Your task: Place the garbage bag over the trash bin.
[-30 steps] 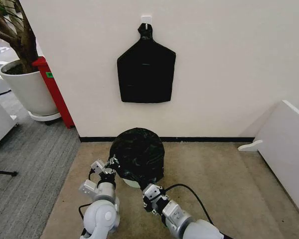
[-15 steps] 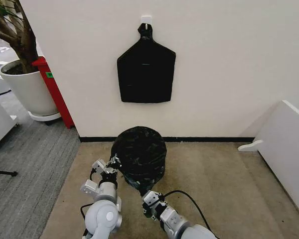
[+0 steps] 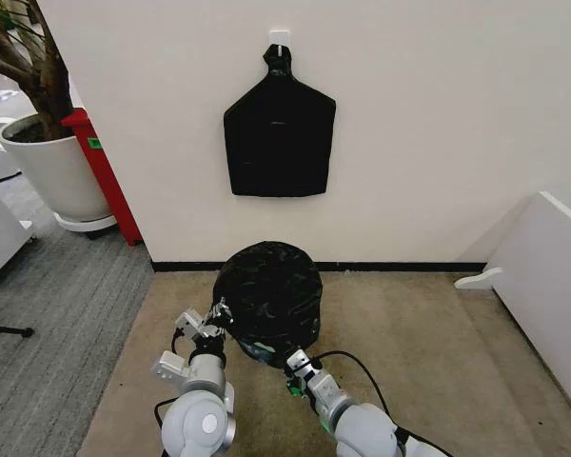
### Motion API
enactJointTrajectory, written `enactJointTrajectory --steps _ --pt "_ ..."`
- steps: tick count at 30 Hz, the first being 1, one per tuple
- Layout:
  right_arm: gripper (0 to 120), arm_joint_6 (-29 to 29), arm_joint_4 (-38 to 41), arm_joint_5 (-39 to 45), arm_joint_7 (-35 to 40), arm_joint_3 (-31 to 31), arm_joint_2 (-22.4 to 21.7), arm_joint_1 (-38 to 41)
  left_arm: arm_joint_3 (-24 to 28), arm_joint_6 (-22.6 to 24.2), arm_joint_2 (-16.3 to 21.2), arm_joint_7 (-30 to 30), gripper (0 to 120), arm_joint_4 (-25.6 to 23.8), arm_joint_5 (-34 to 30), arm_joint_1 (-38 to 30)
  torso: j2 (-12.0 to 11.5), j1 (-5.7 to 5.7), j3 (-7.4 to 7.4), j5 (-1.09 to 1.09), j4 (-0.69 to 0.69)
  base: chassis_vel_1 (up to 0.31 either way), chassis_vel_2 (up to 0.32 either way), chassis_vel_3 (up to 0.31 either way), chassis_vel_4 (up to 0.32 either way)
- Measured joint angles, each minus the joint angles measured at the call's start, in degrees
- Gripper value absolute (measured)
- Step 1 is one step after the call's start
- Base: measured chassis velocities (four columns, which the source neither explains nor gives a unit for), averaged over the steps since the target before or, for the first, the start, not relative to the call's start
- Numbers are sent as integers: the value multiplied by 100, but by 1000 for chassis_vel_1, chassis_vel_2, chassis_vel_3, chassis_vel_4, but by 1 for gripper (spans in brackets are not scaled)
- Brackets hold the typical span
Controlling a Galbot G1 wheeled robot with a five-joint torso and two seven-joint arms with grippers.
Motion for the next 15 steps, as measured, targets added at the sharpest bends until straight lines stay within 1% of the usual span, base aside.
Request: enactJointTrajectory --steps 1,3,5,6,7,12,13,14,15 --pt "1 -8 87 -40 -30 45 -63 -137 -23 -2 25 -1 5 30 -7 -28 0 0 0 -1 -2 0 0 0 0" --pt "11 -3 408 -173 -148 283 -240 -632 -73 -3 136 -15 5 134 -64 -146 0 0 0 -2 -3 0 0 0 0" --pt "19 -2 544 -195 -172 379 -274 -772 -92 -4 177 -20 5 177 -84 -195 0 0 0 -2 -3 0 0 0 0" --pt "19 -2 544 -195 -172 379 -274 -772 -92 -4 177 -20 5 177 -84 -195 0 0 0 -2 -3 0 0 0 0" --pt "23 -2 658 -202 -176 445 -285 -849 -103 -4 194 -22 5 200 -95 -217 0 0 0 -1 -3 0 0 0 0" --pt "44 -127 1291 -186 -178 684 -297 -1047 -175 -36 283 -19 5 302 -106 -250 0 0 0 -1 -1 0 0 0 0" --pt "44 -127 1291 -186 -178 684 -297 -1047 -175 -36 283 -19 5 302 -106 -250 0 0 0 -1 -1 0 0 0 0" --pt "49 -162 1450 -166 -182 748 -306 -1093 -193 -48 309 -17 5 314 -108 -252 0 0 0 -2 -2 0 0 0 0" --pt "51 -175 1528 -151 -186 780 -310 -1114 -202 -52 321 -17 5 318 -112 -254 0 0 0 -1 -2 0 0 0 0"
